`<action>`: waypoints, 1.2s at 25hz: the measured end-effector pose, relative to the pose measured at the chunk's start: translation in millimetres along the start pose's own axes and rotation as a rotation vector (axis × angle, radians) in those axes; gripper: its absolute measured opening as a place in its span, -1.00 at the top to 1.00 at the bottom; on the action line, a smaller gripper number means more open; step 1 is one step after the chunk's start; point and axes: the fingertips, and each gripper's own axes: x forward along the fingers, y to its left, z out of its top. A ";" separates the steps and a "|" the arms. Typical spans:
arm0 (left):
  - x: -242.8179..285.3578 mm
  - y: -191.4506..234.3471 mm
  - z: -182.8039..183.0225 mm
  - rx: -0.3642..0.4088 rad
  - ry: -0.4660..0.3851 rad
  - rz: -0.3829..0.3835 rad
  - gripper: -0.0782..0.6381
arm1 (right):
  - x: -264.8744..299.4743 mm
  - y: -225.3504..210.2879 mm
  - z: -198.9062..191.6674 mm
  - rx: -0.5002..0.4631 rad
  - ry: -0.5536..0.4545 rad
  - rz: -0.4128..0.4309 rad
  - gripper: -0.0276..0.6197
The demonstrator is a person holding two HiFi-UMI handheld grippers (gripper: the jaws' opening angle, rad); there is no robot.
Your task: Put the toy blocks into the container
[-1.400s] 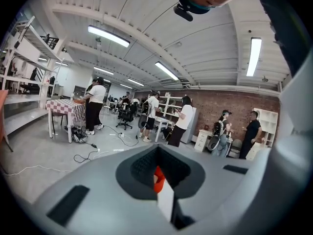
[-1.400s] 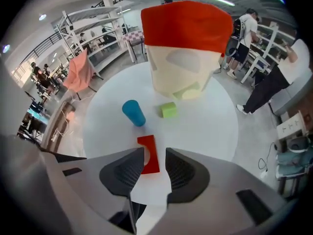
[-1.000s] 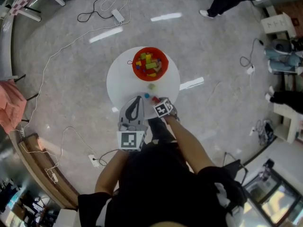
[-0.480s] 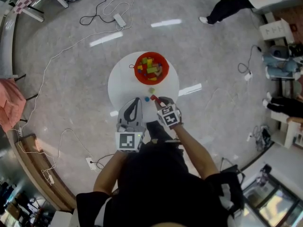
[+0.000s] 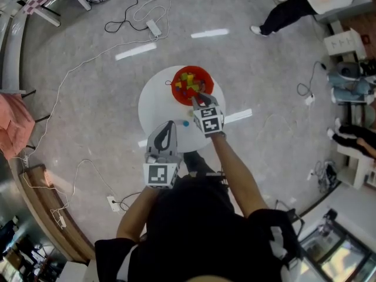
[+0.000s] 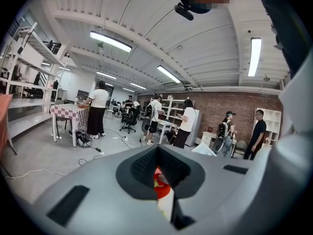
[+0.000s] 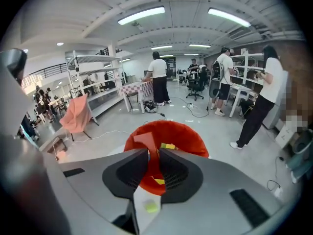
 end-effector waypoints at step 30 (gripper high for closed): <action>-19.8 15.5 -20.6 -0.027 0.022 0.014 0.80 | -0.7 86.1 -206.7 0.067 0.450 0.149 0.92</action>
